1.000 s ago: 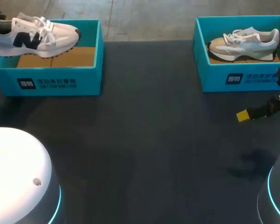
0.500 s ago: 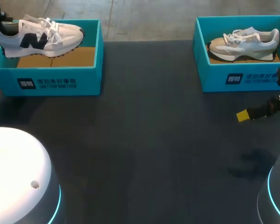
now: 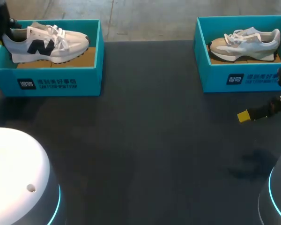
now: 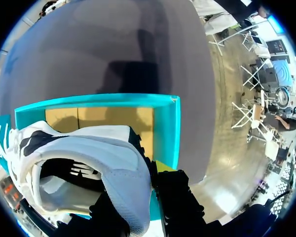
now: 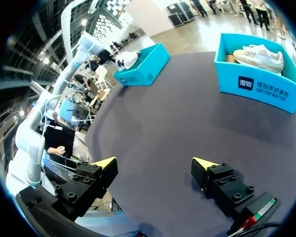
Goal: Take the shoe out of the shoebox, open the shoe tongue, remove and reinsert the insole, then place the shoe into the shoebox
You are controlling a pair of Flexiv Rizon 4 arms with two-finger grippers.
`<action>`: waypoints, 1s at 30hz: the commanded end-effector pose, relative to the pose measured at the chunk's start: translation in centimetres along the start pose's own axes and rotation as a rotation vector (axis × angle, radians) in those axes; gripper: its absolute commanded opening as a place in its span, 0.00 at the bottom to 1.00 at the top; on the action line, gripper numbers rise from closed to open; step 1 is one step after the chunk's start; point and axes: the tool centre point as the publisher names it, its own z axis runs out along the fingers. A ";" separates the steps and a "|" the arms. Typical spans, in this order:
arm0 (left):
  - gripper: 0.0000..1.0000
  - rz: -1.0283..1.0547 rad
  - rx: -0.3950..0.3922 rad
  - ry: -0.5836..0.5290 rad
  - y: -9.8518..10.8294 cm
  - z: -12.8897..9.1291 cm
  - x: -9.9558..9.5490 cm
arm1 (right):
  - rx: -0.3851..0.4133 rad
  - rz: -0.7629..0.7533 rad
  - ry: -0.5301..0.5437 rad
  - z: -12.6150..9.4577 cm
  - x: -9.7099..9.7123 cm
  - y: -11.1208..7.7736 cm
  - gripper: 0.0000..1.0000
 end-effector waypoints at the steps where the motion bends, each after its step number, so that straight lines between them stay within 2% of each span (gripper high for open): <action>1: 0.00 0.006 0.009 0.005 0.5 1.0 -0.4 | 0.001 0.001 -0.003 0.1 0.0 0.0 1.00; 30: 0.00 0.010 0.021 0.002 -1.2 4.0 -0.8 | 0.001 0.001 -0.003 0.1 0.0 0.0 1.00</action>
